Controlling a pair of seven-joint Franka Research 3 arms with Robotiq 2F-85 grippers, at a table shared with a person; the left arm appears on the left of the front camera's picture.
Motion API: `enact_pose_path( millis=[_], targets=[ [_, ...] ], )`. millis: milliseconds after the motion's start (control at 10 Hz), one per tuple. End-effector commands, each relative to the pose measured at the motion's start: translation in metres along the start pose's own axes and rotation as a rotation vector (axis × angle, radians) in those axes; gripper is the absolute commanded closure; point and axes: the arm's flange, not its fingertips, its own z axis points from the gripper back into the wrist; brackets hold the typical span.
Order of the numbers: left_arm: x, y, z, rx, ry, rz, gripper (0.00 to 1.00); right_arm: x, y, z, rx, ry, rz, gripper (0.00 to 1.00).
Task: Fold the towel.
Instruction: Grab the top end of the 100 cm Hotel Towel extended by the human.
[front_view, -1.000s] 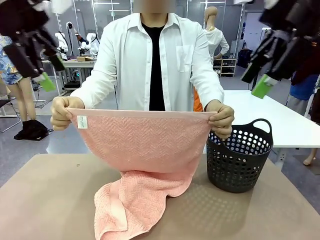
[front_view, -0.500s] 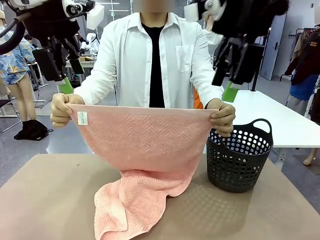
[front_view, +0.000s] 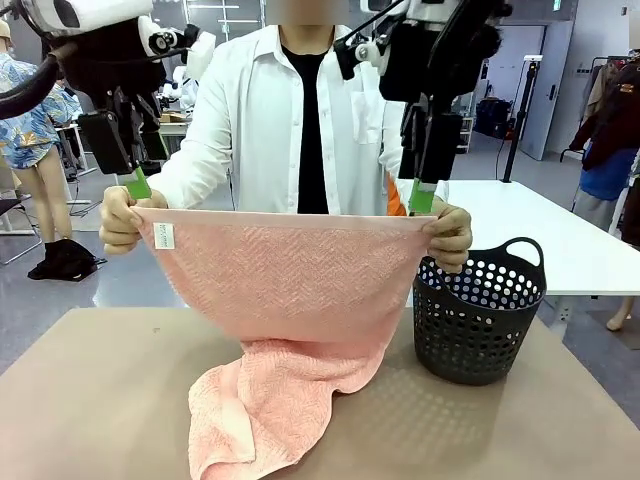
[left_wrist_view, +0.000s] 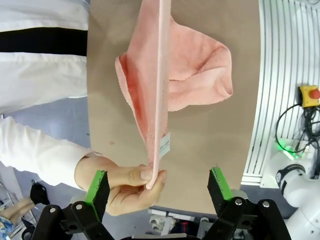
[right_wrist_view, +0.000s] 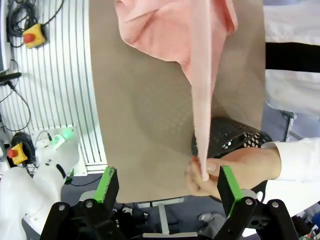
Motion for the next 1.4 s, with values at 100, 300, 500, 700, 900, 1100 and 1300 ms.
enact_pose_path(
  millis=[100,300,500,700,900,1100,1300],
  targets=[
    [-0.002,-0.005,-0.014,0.004,0.021,0.012,0.0,0.009,-0.009,-0.008,-0.076,0.01,-0.068,0.0],
    [0.0,-0.004,-0.024,-0.012,0.022,0.014,0.0,0.01,-0.013,-0.02,-0.074,-0.004,-0.062,0.0],
    [-0.001,-0.001,-0.032,-0.018,0.017,0.011,0.0,0.015,-0.017,-0.031,-0.115,0.002,-0.03,0.0],
    [-0.002,0.0,-0.04,-0.02,0.026,0.011,0.0,0.013,-0.025,-0.043,-0.112,-0.012,-0.006,0.0],
    [-0.005,0.003,-0.049,-0.031,0.027,0.016,0.0,0.011,-0.03,-0.056,-0.134,-0.02,-0.013,0.0],
    [-0.002,0.003,-0.06,-0.053,0.028,0.001,0.0,0.01,-0.032,-0.065,-0.103,-0.022,-0.013,0.0],
    [-0.002,0.004,-0.069,-0.069,0.027,-0.003,0.0,0.008,-0.033,-0.074,-0.077,-0.023,-0.011,0.0]
  ],
)
